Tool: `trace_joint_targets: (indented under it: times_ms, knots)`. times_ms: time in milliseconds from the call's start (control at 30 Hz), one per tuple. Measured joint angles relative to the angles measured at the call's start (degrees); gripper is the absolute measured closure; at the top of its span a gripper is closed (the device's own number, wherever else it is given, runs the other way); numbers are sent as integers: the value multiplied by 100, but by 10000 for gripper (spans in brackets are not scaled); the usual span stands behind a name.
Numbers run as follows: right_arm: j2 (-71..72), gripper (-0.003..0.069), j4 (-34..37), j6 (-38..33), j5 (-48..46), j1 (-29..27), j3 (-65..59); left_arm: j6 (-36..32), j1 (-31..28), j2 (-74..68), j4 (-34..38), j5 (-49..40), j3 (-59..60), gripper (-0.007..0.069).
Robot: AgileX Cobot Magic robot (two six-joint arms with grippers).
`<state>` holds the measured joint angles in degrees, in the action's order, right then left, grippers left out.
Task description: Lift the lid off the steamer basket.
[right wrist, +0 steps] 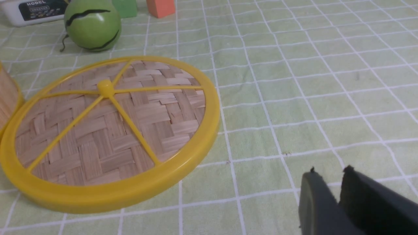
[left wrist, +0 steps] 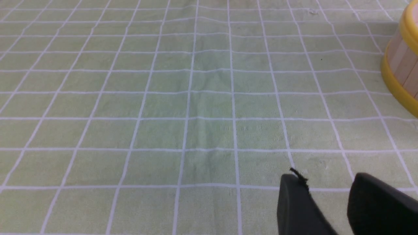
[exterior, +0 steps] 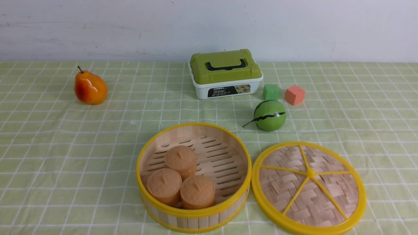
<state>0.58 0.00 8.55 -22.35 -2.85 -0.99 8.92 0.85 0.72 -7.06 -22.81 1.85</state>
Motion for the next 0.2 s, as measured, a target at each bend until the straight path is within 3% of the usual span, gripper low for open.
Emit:
trace_joint_targets:
  times_ms: [200]
  knots:
    - [0, 557, 0, 0, 0, 0, 0, 0, 0, 0, 0, 0, 0, 386]
